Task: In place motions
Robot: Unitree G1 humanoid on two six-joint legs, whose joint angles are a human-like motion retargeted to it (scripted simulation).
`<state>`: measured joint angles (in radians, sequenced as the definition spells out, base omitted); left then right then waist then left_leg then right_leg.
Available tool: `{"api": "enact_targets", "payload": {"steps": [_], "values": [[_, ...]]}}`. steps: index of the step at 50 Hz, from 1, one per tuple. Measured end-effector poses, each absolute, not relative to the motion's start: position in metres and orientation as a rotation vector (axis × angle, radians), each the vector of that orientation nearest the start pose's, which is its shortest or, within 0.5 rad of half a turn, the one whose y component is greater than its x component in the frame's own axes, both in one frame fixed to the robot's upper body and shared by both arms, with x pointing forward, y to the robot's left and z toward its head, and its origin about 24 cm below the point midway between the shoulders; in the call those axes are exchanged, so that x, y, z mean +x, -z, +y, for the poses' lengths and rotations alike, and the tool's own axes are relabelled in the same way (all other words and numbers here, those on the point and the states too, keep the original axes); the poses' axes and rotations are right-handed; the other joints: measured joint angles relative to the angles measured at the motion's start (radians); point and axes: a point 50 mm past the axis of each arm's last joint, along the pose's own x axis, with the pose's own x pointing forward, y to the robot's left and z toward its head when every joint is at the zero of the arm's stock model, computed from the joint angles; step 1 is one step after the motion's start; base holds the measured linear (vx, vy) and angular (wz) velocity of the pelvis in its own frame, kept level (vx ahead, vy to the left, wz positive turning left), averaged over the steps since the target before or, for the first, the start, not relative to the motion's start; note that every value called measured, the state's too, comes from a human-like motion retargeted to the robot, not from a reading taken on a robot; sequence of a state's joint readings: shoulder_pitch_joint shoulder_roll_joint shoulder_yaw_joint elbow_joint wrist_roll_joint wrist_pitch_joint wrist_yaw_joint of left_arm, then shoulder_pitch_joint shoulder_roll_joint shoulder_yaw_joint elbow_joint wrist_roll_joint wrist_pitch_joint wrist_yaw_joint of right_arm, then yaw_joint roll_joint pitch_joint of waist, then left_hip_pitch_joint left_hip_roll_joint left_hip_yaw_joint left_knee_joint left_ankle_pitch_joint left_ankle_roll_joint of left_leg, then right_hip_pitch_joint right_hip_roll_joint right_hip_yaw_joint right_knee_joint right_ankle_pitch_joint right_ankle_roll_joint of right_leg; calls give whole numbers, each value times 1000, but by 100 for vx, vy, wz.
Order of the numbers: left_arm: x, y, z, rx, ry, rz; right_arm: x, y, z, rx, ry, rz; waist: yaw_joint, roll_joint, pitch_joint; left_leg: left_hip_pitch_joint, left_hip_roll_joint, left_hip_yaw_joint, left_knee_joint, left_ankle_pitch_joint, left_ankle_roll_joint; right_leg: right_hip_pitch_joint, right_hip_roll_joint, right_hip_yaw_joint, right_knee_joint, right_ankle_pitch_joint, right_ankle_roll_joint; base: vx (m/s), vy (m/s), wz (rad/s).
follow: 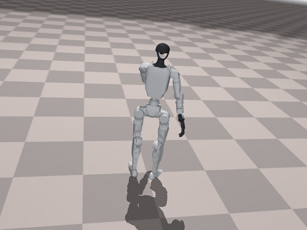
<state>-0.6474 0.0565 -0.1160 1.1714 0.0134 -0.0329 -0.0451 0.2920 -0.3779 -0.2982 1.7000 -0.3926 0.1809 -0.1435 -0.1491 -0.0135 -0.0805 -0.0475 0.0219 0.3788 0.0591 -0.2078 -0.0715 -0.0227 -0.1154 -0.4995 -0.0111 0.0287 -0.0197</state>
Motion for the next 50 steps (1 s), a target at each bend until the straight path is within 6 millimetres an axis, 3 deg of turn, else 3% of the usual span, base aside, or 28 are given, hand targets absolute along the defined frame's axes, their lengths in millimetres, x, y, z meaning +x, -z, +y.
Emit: {"api": "enact_targets", "payload": {"steps": [3,5,8,11,13,15,16,19,23,26,30,33,36,38,42,47,50], "values": [[293,69,121,244,267,687,-148,122,-281,-375,391,2152,19,5,-3,-3,-2,-6,4,0,1,6,-2,-12,-1,-3,1,2,2,16],[257,102,129,271,279,869,-131,133,-269,-352,320,2130,28,7,-6,-7,-3,-11,6,2,2,11,-4,-26,-2,-6,2,2,3,32],[175,146,152,315,249,1244,-83,153,-248,-349,65,2043,47,9,-14,-10,-7,-22,6,6,4,18,-6,-40,-4,-9,3,2,2,17],[79,169,175,294,157,1626,-12,168,-224,-415,-237,1870,63,17,-16,-7,-8,-25,4,7,5,20,-6,-42,-4,-10,4,0,0,0],[25,173,183,241,92,1804,35,172,-206,-472,-400,1728,70,22,-14,-5,-8,-23,4,7,5,19,-6,-39,-2,-10,5,0,0,0],[-38,171,189,128,42,1960,100,168,-177,-539,-570,1495,86,29,-12,-5,-6,-18,4,5,5,15,-6,-33,2,-10,8,0,0,0],[-57,168,190,85,32,1995,121,165,-166,-552,-617,1411,89,30,-11,-5,-5,-18,5,5,5,14,-7,-33,3,-10,8,0,0,0],[-127,151,195,-57,-36,2131,193,137,-124,-567,-747,1087,106,34,-6,-6,-6,-23,8,4,5,15,-8,-38,7,-13,12,0,0,0],[-194,122,196,-180,-232,2317,252,93,-86,-534,-823,804,115,34,7,-8,-11,-46,10,7,5,29,-11,-61,7,-17,16,1,3,29],[-216,107,191,-271,-376,2390,272,70,-68,-520,-869,684,114,31,14,-6,-17,-60,8,12,7,40,-12,-75,4,-19,17,2,1,24],[-208,114,185,-350,-392,2326,276,61,-60,-538,-909,598,114,28,14,-5,-21,-67,4,15,8,46,-12,-83,2,-20,19,0,0,0],[-180,131,182,-342,-318,2224,261,75,-65,-594,-926,631,110,23,8,-5,-22,-65,3,14,10,46,-11,-81,-1,-18,19,0,0,0],[-135,151,180,-256,-269,2096,230,106,-84,-694,-942,776,105,18,0,-6,-21,-61,5,11,12,45,-8,-77,-3,-17,18,0,0,0],[-101,162,179,-193,-227,2015,200,130,-103,-767,-945,934,99,17,-6,-5,-19,-57,4,10,13,43,-6,-73,-3,-16,17,0,0,0],[-18,174,182,-34,-86,1861,113,166,-164,-900,-925,1390,95,13,-19,-4,-15,-45,3,8,15,38,-2,-62,-2,-15,17,0,0,0],[114,163,167,86,91,1514,3,169,-223,-833,-723,1833,72,-2,-26,-6,-13,-31,1,5,15,29,0,-49,-5,-12,11,-1,-7,-14],[177,144,155,105,165,1300,-42,161,-243,-724,-551,1962,47,-3,-28,-7,-12,-19,-2,3,14,19,0,-38,-6,-11,6,-3,-6,-20]]}}
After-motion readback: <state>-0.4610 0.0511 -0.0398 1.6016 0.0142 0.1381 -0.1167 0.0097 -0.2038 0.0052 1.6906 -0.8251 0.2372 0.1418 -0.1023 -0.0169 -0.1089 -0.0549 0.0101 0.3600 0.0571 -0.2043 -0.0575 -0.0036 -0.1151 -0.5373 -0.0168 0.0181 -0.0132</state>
